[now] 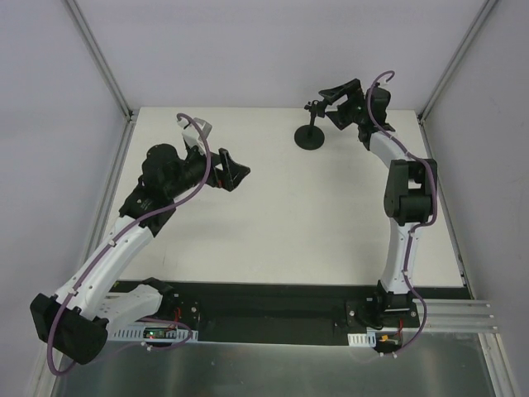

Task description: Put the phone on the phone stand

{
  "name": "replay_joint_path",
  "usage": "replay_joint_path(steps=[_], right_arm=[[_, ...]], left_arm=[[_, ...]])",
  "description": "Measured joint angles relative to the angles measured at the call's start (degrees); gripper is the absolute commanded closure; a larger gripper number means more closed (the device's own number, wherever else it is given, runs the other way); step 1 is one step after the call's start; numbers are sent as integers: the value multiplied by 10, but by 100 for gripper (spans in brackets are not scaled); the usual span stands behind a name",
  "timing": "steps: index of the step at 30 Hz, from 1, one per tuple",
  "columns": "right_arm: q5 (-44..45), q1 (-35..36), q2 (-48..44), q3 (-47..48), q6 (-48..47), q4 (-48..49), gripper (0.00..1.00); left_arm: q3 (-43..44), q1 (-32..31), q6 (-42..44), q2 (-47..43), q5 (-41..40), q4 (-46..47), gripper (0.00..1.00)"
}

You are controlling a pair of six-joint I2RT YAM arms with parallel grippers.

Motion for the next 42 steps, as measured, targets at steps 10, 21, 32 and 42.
replay_joint_path(steps=[10, 21, 32, 42], right_arm=[[-33, -8, 28, 16, 37, 17, 10], [-53, -1, 61, 42, 73, 30, 58], [-28, 23, 0, -80, 104, 103, 99], [167, 186, -241, -386, 112, 133, 99]], left_arm=[[4, 0, 0, 42, 1, -6, 1], [4, 0, 0, 42, -1, -6, 1], [4, 0, -1, 40, 0, -6, 1], [14, 0, -45, 81, 47, -5, 7]])
